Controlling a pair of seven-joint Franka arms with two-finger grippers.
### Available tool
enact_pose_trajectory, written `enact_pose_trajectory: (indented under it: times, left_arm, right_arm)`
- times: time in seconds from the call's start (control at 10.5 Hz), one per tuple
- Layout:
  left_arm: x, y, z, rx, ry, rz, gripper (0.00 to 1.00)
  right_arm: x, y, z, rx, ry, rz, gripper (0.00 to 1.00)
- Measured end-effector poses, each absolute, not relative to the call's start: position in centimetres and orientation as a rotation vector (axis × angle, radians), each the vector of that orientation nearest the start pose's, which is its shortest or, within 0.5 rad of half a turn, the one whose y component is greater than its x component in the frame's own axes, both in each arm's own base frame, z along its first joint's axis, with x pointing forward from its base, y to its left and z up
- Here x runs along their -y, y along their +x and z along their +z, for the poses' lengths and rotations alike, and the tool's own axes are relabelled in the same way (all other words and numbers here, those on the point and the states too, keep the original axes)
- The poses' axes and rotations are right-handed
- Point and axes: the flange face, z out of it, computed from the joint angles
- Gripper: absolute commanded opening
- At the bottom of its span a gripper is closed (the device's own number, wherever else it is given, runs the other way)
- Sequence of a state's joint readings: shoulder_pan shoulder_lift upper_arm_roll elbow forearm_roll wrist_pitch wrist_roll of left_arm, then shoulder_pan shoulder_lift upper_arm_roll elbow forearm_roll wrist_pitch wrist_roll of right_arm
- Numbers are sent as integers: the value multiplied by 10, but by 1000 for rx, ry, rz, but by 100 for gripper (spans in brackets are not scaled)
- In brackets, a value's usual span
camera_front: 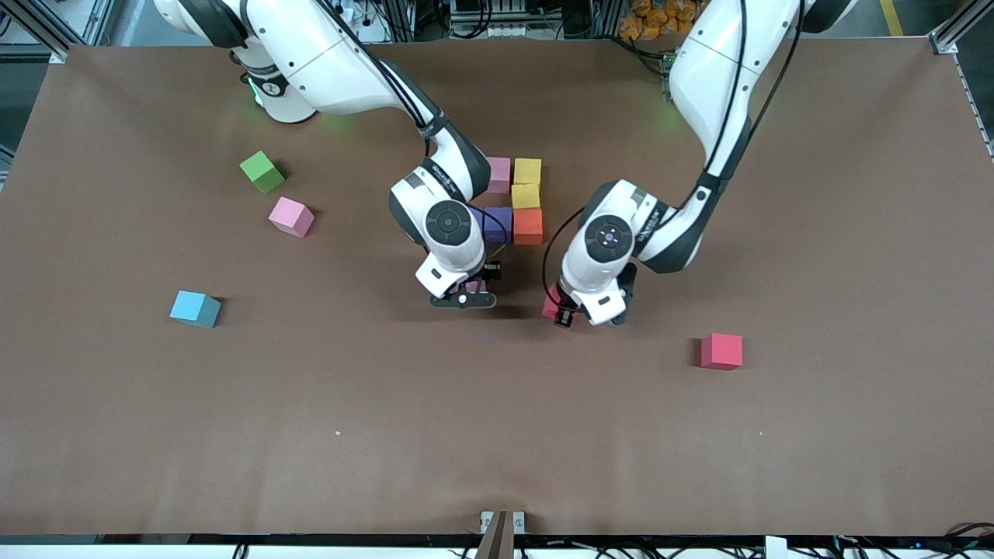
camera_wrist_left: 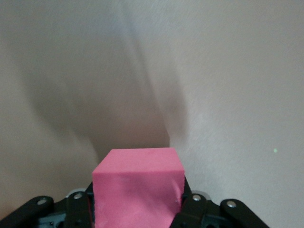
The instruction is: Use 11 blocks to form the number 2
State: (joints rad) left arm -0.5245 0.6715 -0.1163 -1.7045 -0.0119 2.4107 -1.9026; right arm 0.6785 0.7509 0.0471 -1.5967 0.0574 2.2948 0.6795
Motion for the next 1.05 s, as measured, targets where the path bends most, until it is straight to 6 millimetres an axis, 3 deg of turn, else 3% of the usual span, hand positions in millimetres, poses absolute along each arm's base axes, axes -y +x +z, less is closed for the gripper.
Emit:
enact_pose_trajectory:
  times: [0.19, 0.29, 0.38, 0.76, 1.05]
  left_arm:
    - [406, 544, 208, 1972, -2518, 107, 13]
    - [405, 544, 208, 1979, -2511, 107, 13]
    - [406, 543, 207, 1996, -2496, 109, 13]
    - [412, 534, 203, 2073, -2414, 116, 13]
    - [424, 524, 202, 2137, -2347, 122, 13]
  right_arm:
    - [-452, 520, 186, -15, -3117, 139, 39]
    - [-451, 520, 186, -17, -3118, 139, 75]
    - [-450, 520, 186, -18, -3119, 140, 100]
    - [-444, 523, 183, -35, -3125, 134, 100]
    - [-445, 536, 215, -77, -3090, 67, 100]
